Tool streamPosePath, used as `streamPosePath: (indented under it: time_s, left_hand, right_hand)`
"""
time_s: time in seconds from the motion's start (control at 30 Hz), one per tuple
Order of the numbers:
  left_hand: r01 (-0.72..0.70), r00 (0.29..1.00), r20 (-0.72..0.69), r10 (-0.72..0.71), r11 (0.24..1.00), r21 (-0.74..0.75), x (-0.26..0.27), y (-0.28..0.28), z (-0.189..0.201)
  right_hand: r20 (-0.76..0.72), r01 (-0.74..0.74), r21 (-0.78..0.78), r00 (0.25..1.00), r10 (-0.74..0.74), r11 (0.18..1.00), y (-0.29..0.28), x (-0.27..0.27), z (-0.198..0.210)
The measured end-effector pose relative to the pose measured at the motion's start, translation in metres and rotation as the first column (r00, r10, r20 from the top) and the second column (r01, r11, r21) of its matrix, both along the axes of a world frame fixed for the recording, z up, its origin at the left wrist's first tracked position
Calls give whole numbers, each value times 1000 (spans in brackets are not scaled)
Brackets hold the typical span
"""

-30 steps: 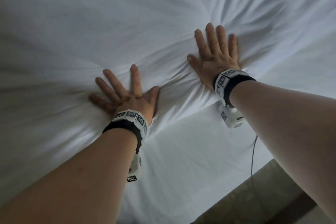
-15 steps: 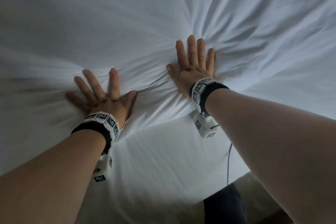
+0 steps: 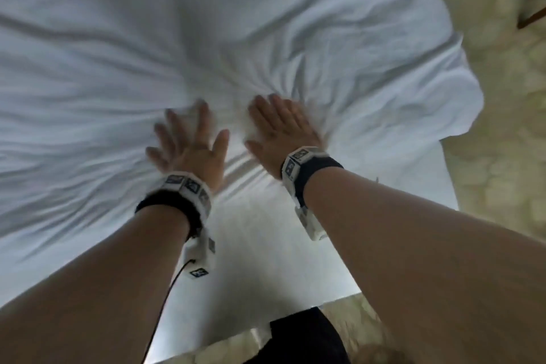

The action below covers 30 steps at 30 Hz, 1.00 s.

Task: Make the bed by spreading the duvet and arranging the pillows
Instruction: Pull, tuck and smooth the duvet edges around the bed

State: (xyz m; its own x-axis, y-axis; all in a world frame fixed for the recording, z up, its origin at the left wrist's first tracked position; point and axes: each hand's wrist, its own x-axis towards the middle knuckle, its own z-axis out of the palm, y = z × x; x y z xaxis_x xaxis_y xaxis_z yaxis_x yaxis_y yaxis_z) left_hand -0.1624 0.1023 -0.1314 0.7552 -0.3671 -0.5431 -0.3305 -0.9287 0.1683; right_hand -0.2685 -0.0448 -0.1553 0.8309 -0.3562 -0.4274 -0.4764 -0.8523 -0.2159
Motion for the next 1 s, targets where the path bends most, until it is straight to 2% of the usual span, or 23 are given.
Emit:
streamPosePath:
  time_s: [0.07, 0.13, 0.2, 0.3, 0.47, 0.73, 0.83, 0.9, 1.0]
  left_hand:
    - [60, 994, -95, -61, 998, -13, -56, -64, -2]
    - [-12, 987, -162, 10, 1000, -11, -100, -108, -6]
    - [-128, 982, -142, 123, 992, -22, -124, -130, -13]
    - [-186, 982, -48, 185, 983, -16, -133, -139, -36]
    - [-171, 984, 55, 169, 984, 38, -136, -144, -57]
    - [-223, 974, 23, 224, 951, 215, -130, -160, -51]
    - [-331, 941, 25, 338, 902, 279, -137, -171, -42]
    - [-482, 874, 44, 485, 848, 219, -156, -190, -39]
    - [-721, 688, -3, 726, 684, 110, -196, -228, -35]
  right_hand:
    - [-24, 71, -130, 997, -75, 989, -52, -47, 3]
    - [-102, 172, -170, 976, -191, 970, -105, -93, 3]
    - [-182, 249, -147, 944, -273, 957, -142, -124, -1]
    - [-214, 248, -75, 942, -259, 966, -157, -133, -18]
    - [-220, 232, 33, 950, -220, 972, -160, -127, -31]
    - [-286, 89, 121, 957, -51, 989, -184, -117, -32]
    - [-277, 3, 178, 960, 47, 984, -193, -119, -29]
    - [-300, -113, 238, 936, 184, 965, -213, -121, -16]
    - [-343, -370, 323, 812, 472, 871, -258, -114, -5]
